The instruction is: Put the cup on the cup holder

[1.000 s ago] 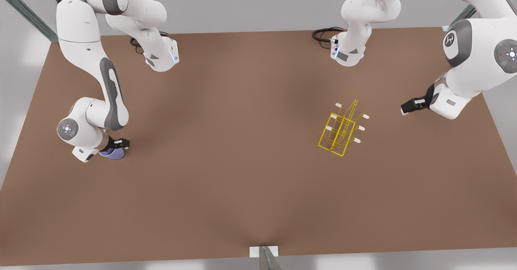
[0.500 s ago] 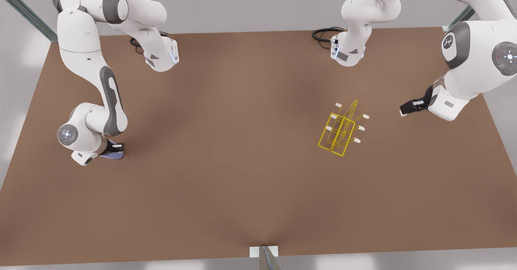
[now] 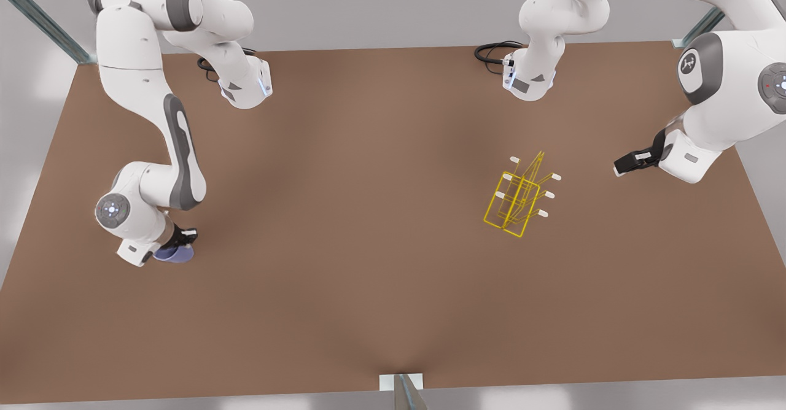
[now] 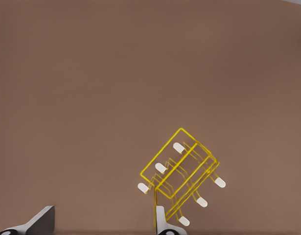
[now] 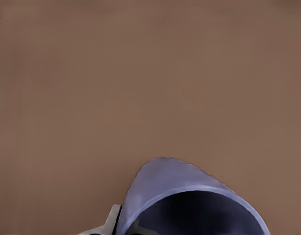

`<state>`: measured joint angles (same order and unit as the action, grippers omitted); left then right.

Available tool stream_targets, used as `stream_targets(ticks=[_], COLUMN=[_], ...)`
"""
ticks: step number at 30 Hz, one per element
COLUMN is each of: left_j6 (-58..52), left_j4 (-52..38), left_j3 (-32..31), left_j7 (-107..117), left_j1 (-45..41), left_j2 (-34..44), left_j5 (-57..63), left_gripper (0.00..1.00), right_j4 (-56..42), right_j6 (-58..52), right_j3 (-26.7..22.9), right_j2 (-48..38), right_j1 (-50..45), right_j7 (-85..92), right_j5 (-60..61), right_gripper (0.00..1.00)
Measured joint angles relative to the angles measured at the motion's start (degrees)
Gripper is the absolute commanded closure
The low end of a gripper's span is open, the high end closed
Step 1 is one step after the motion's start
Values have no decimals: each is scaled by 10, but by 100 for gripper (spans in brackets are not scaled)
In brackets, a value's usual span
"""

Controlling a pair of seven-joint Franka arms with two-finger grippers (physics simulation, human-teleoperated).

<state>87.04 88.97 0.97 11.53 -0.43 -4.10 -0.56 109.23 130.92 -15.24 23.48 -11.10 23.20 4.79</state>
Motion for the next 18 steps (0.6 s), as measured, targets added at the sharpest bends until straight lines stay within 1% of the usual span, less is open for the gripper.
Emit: stream_targets(ticks=[2,3,8,11,14,18], left_j6=[0,-1,-2,-2,-1,-1], left_j4=[0,0,0,0,0,0], left_j3=[2,4,11,11,11,11], left_j7=[-1,-2,-9,-13,-16,-19], left_j1=[-3,-5,-5,-1,1,-2], left_j2=[0,0,0,-1,-1,-2], left_j5=[0,0,0,0,0,0], left_gripper=[0,0,0,0,0,0], right_j4=[-53,-64,-75,-116,-177,-237], right_j6=[-40,-59,-134,-158,-171,-145], right_j3=[9,11,50,61,67,68], right_j2=[-1,-1,10,56,116,176], right_j1=[-27,-41,-88,-135,-182,-256], right_j7=[0,1,1,2,2,6], right_j5=[41,75,298,439,572,726], right_gripper=[79,79,79,79,79,79])
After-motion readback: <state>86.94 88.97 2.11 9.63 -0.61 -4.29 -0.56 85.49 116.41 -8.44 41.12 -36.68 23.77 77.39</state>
